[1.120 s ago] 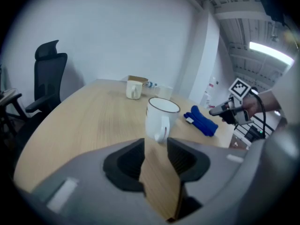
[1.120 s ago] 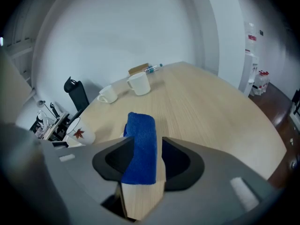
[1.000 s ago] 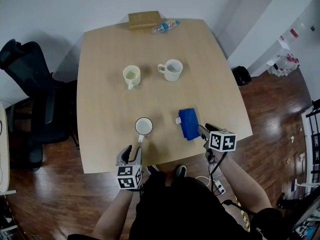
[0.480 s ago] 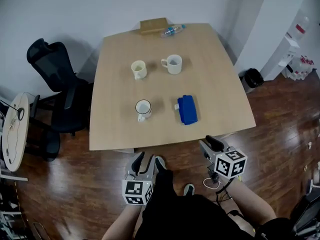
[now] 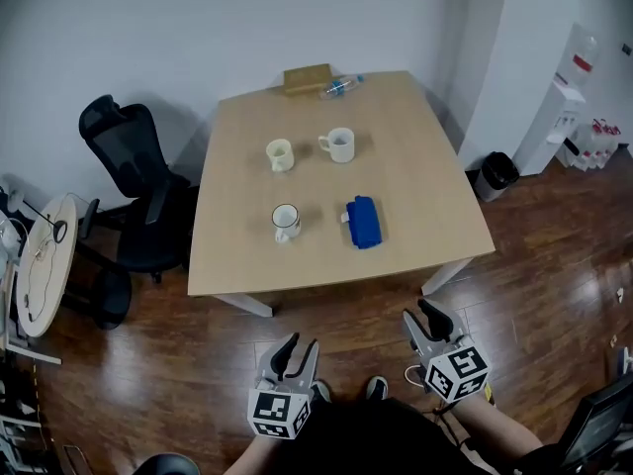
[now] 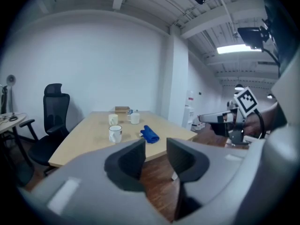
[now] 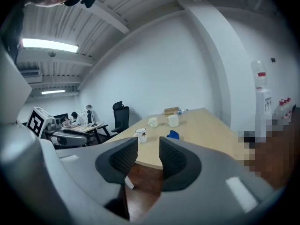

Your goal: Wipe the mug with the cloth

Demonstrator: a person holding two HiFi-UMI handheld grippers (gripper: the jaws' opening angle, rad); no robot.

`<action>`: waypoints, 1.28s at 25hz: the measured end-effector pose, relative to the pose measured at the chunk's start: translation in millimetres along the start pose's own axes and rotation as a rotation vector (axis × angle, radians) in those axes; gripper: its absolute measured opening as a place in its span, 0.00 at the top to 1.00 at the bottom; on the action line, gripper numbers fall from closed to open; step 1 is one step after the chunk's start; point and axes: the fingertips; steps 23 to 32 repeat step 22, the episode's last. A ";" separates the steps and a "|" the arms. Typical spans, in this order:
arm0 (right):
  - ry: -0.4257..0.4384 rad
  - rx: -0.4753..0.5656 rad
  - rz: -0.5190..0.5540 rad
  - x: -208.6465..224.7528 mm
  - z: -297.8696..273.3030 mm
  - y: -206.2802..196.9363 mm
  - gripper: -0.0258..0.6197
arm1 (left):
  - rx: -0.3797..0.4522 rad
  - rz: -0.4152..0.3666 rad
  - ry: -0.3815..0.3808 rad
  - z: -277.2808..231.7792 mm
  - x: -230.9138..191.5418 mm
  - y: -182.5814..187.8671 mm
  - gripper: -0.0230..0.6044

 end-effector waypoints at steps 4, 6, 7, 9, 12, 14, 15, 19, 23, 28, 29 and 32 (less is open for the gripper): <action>-0.022 0.077 0.046 -23.2 3.6 17.0 0.75 | 0.024 -0.009 -0.025 13.8 -2.3 15.0 0.74; -0.022 0.099 0.069 -37.7 0.6 21.1 0.75 | 0.039 -0.017 -0.032 24.6 -6.6 23.6 0.74; -0.022 0.105 0.083 -43.8 -2.9 22.1 0.75 | 0.044 -0.019 -0.029 28.8 -10.1 25.7 0.74; -0.018 0.106 0.097 -55.7 -9.4 21.7 0.75 | 0.046 -0.015 -0.029 36.7 -17.5 20.9 0.74; -0.015 0.105 0.114 -71.1 -12.9 21.4 0.75 | 0.038 0.014 -0.022 47.1 -30.2 15.9 0.74; -0.018 0.100 0.132 -76.7 -14.7 21.7 0.75 | 0.043 0.023 -0.023 49.5 -36.8 10.7 0.74; -0.021 0.096 0.138 -78.3 -15.6 21.5 0.75 | 0.046 0.025 -0.027 49.9 -39.0 7.4 0.74; -0.029 0.094 0.160 -84.8 -17.9 22.3 0.75 | 0.052 0.031 -0.039 51.6 -45.2 2.3 0.74; -0.032 0.099 0.174 -89.8 -20.3 23.1 0.75 | 0.046 0.034 -0.040 54.5 -49.9 4.5 0.74; -0.032 0.099 0.174 -89.8 -20.3 23.1 0.75 | 0.046 0.034 -0.040 54.5 -49.9 4.5 0.74; -0.032 0.099 0.174 -89.8 -20.3 23.1 0.75 | 0.046 0.034 -0.040 54.5 -49.9 4.5 0.74; -0.032 0.099 0.174 -89.8 -20.3 23.1 0.75 | 0.046 0.034 -0.040 54.5 -49.9 4.5 0.74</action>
Point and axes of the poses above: the fingertips, and each gripper's own axes: z backward along the fingers, x to its right, y out of its top, and after that the axes turned 11 degrees about -z, right-handed
